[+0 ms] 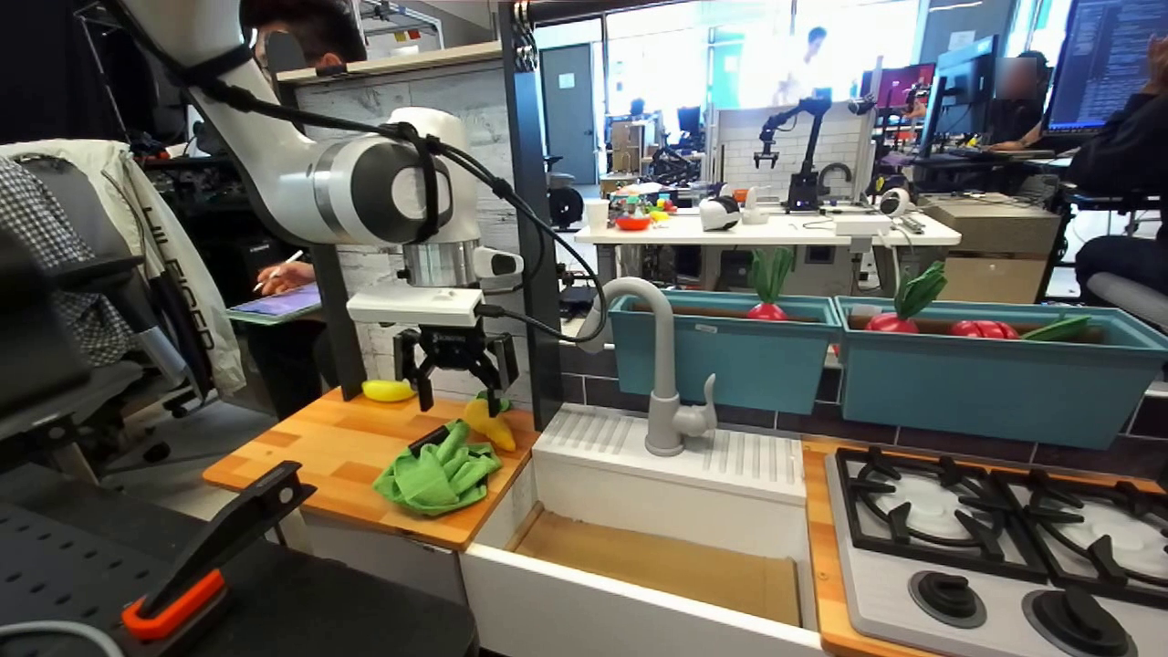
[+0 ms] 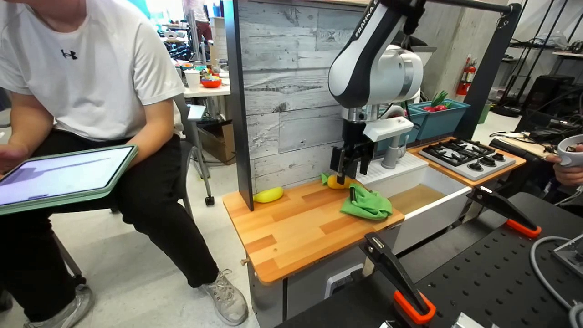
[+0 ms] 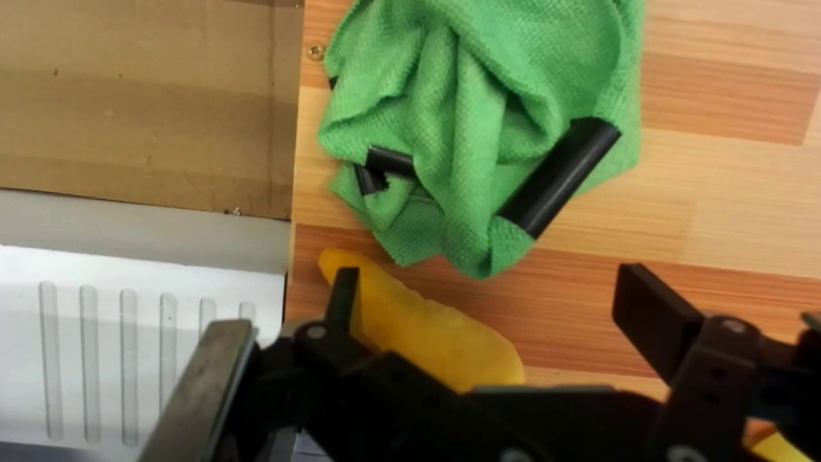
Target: Move the carrot plush forward
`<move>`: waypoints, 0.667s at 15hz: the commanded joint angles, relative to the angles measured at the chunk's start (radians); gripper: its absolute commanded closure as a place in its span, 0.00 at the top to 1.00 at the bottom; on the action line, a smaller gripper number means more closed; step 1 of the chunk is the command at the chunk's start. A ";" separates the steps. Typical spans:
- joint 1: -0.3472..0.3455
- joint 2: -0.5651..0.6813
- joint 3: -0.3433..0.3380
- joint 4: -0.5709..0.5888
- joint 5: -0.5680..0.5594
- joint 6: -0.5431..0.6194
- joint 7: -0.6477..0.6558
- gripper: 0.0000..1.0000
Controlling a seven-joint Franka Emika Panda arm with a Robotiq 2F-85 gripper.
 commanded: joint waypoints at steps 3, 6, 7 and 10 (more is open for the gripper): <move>0.035 0.090 -0.031 0.094 -0.037 0.015 0.063 1.00; 0.078 0.105 -0.066 0.092 -0.067 0.077 0.109 1.00; 0.093 0.107 -0.081 0.088 -0.077 0.106 0.127 1.00; 0.137 0.108 -0.121 0.075 -0.104 0.173 0.179 1.00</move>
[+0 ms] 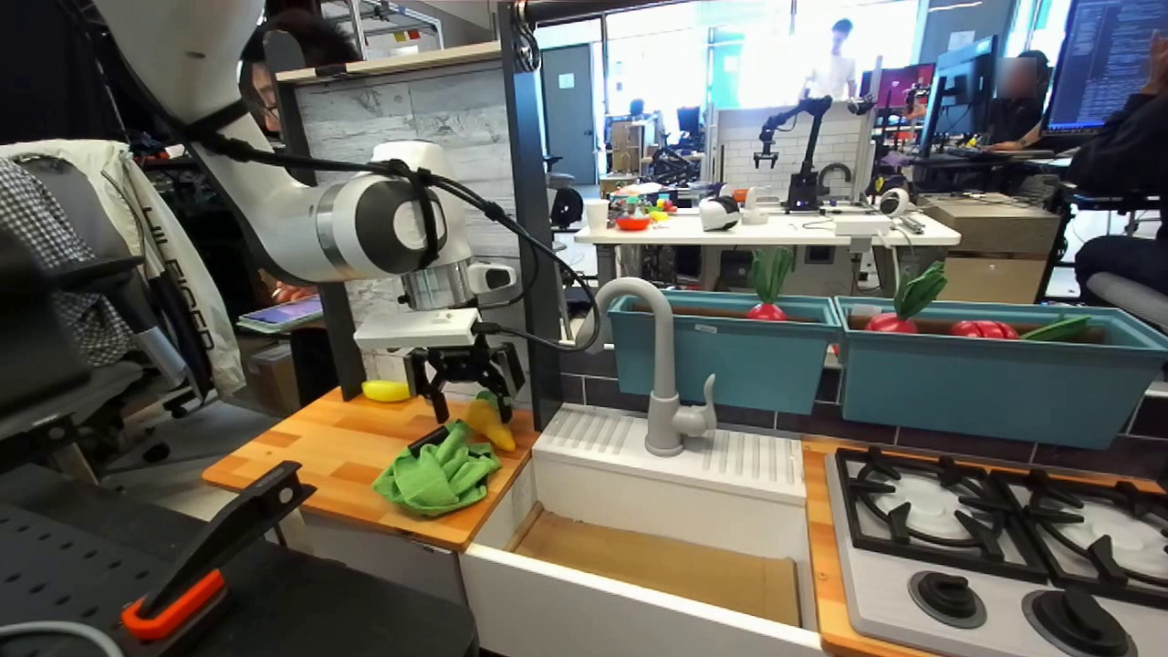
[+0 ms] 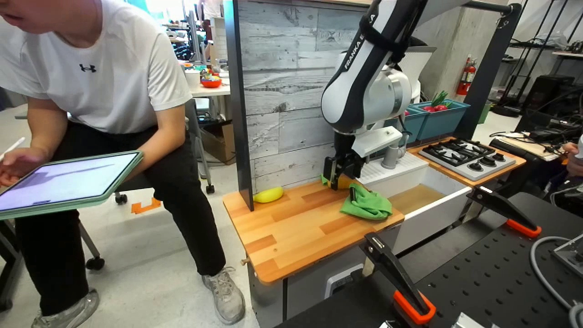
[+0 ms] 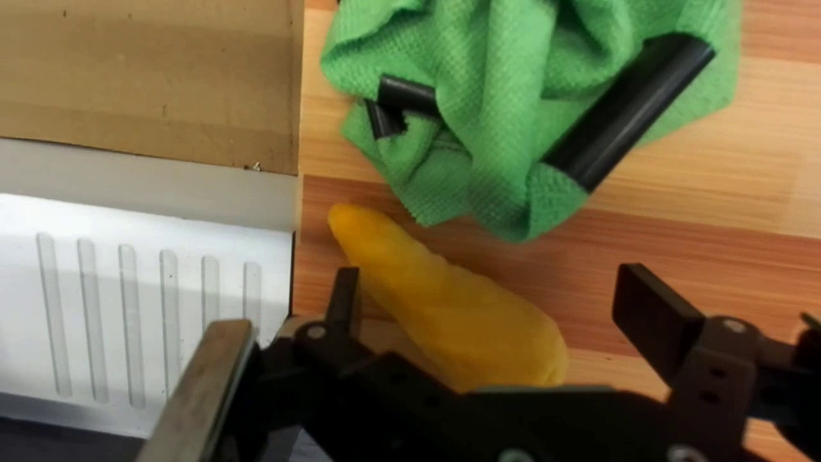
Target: Move the carrot plush forward
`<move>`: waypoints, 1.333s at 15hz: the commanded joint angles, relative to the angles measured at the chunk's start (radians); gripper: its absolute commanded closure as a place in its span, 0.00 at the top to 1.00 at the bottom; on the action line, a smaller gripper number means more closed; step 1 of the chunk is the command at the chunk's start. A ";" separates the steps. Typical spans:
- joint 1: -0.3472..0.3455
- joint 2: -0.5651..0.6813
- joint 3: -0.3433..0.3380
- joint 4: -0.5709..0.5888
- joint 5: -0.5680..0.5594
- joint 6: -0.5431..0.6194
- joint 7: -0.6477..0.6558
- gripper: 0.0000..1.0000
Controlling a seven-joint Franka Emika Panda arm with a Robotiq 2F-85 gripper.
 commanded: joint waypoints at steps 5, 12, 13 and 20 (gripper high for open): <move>0.083 0.043 -0.083 0.020 -0.047 0.083 0.116 0.75; 0.077 0.048 -0.086 0.020 -0.043 0.072 0.116 0.27; 0.076 0.046 -0.087 0.018 -0.043 0.071 0.116 0.19; 0.053 0.009 -0.063 -0.009 -0.026 0.068 0.106 0.01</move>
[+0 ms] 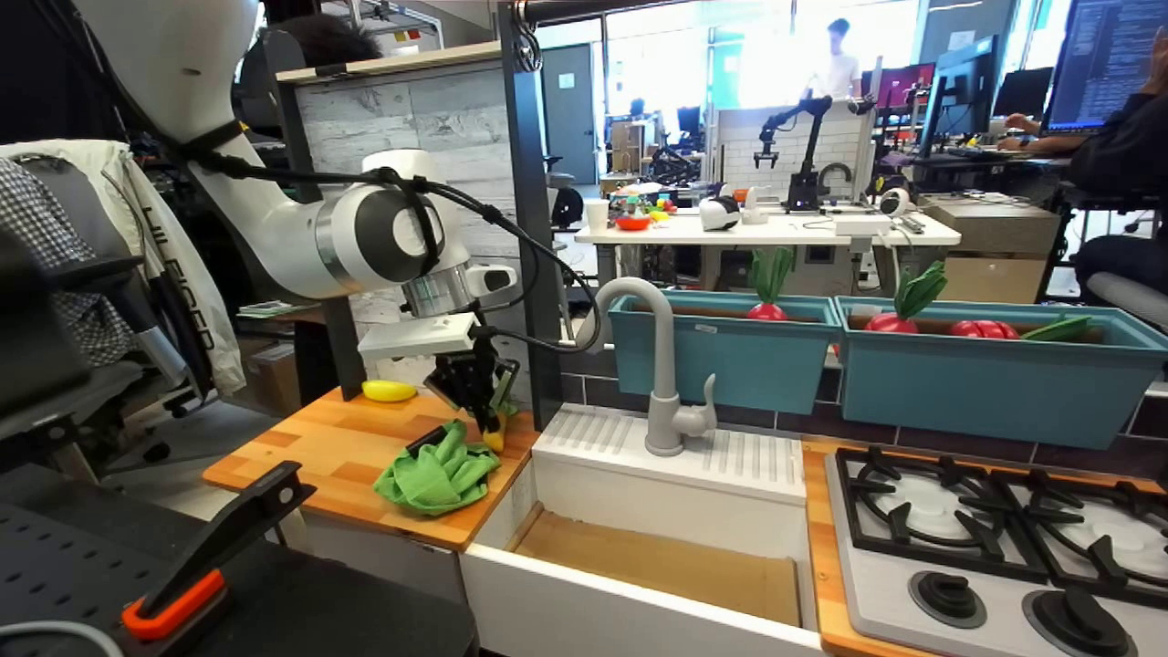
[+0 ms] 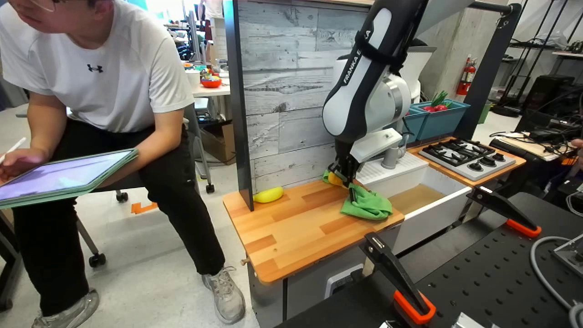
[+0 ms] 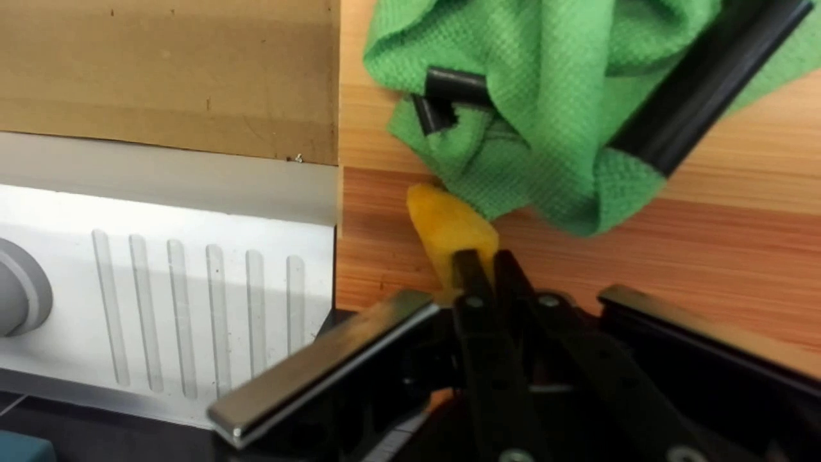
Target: Move the carrot plush forward
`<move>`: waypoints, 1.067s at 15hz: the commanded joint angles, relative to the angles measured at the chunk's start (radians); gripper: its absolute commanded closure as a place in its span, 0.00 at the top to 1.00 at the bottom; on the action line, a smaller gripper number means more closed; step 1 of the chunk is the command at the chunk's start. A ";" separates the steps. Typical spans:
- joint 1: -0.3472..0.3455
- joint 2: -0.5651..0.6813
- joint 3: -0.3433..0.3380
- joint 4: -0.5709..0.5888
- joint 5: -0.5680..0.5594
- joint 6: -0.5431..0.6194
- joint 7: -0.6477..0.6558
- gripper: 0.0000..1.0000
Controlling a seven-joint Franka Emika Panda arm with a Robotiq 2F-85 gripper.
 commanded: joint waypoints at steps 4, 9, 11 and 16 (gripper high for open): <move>-0.008 -0.072 0.026 -0.062 -0.008 0.035 0.021 0.02; 0.016 -0.182 0.043 -0.162 -0.006 0.102 0.042 0.02; 0.015 -0.233 0.070 -0.197 0.002 0.118 0.039 0.02; 0.005 -0.304 0.149 -0.239 0.021 0.106 0.028 0.02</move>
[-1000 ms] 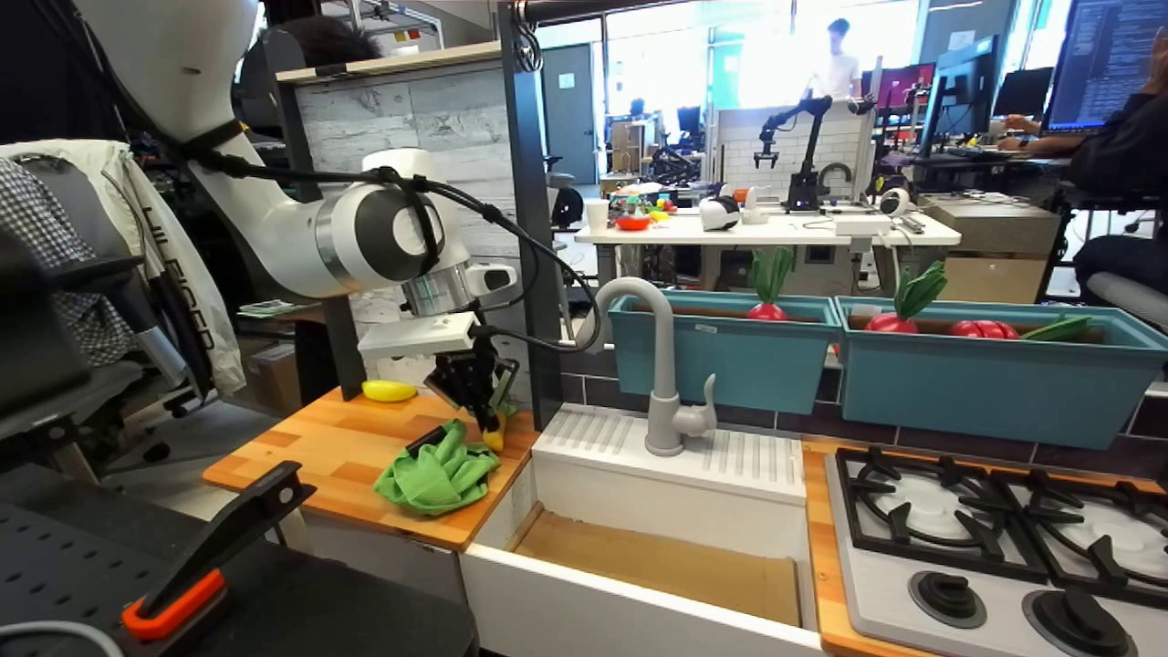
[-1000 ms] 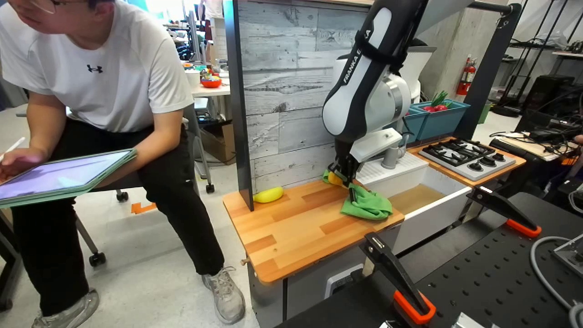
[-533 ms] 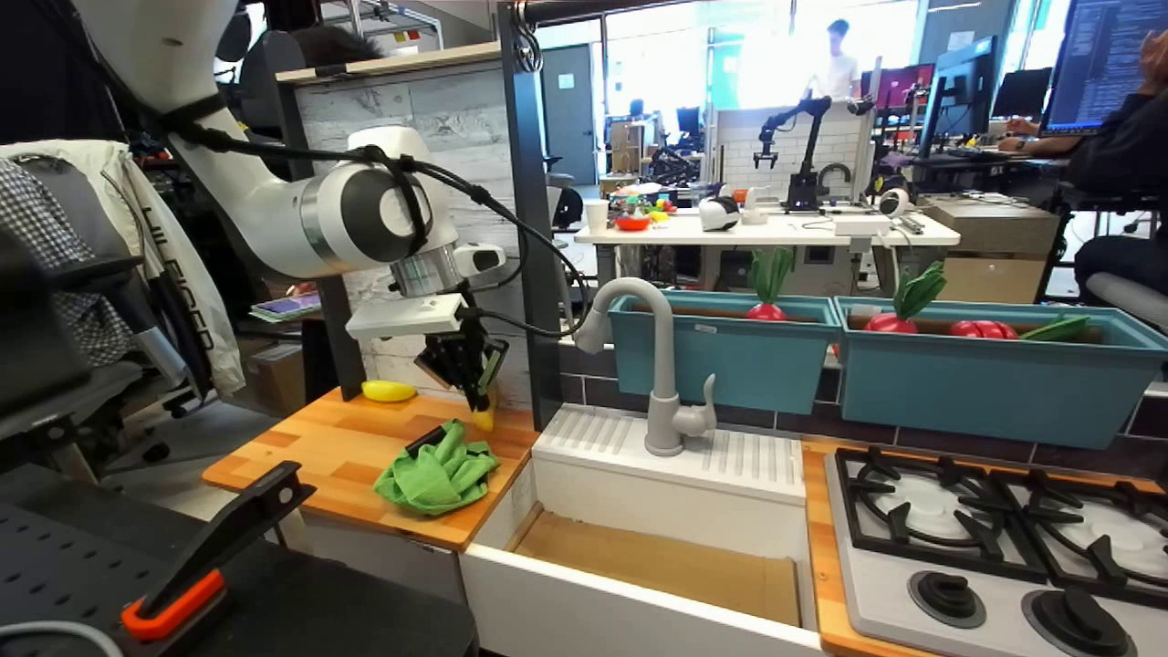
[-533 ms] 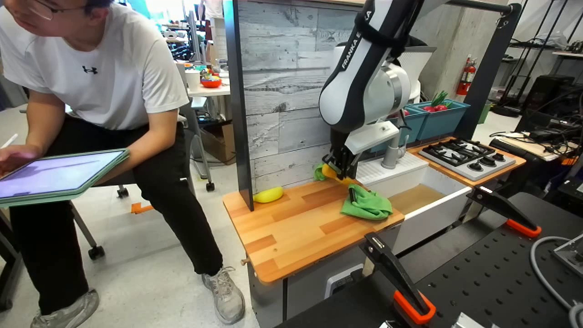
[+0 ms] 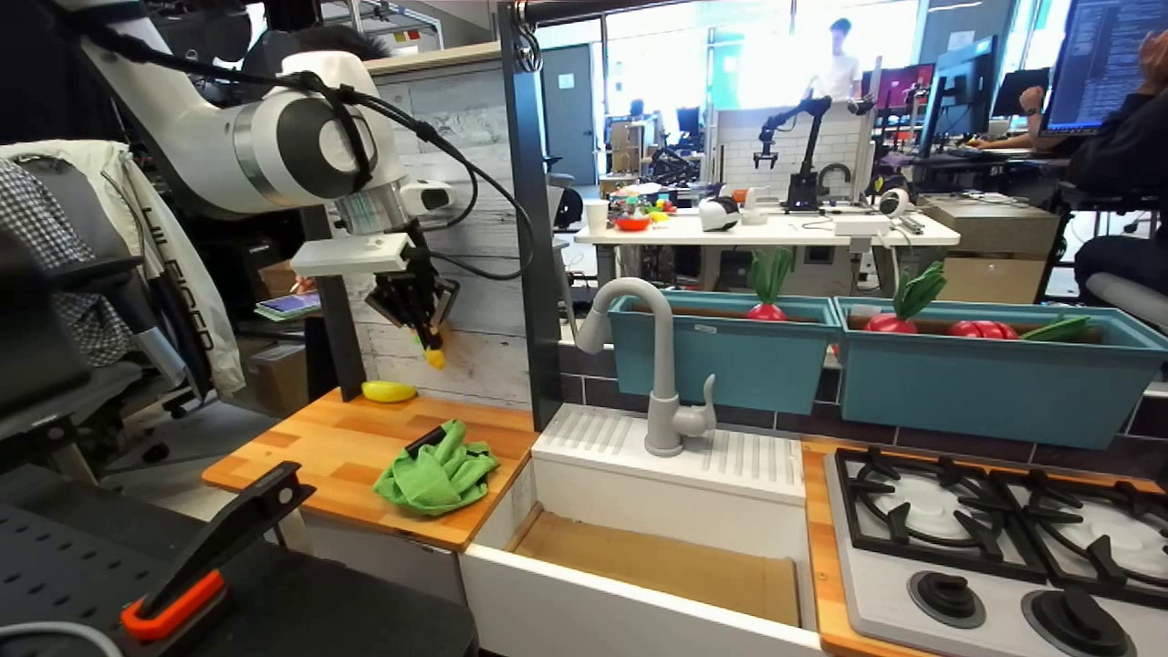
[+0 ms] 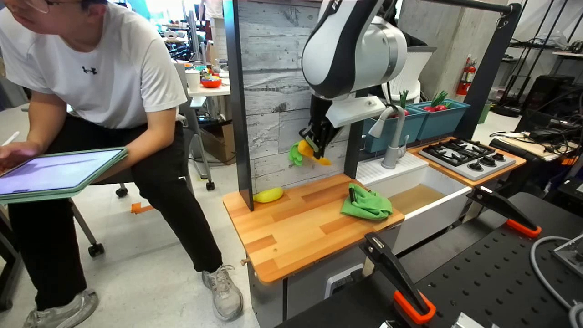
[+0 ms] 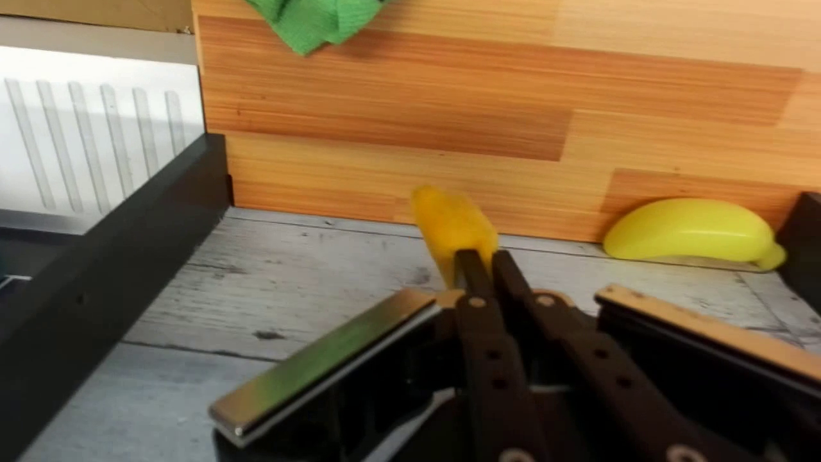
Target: Move the carrot plush forward
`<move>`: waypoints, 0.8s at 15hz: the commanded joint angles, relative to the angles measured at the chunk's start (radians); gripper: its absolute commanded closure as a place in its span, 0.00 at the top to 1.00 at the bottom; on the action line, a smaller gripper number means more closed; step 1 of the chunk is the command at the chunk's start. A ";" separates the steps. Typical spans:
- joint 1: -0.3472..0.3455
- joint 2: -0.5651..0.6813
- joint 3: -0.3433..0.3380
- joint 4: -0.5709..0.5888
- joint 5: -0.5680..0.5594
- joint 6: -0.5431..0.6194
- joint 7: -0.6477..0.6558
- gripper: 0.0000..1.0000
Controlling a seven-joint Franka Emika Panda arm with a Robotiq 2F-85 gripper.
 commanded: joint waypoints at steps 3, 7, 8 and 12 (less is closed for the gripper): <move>-0.023 -0.071 0.083 -0.076 0.031 0.009 -0.018 0.02; -0.077 -0.078 0.155 -0.109 0.077 0.016 -0.048 0.02; -0.097 -0.087 0.176 -0.127 0.093 0.023 -0.061 0.02; -0.161 -0.131 0.237 -0.223 0.138 0.077 -0.116 0.02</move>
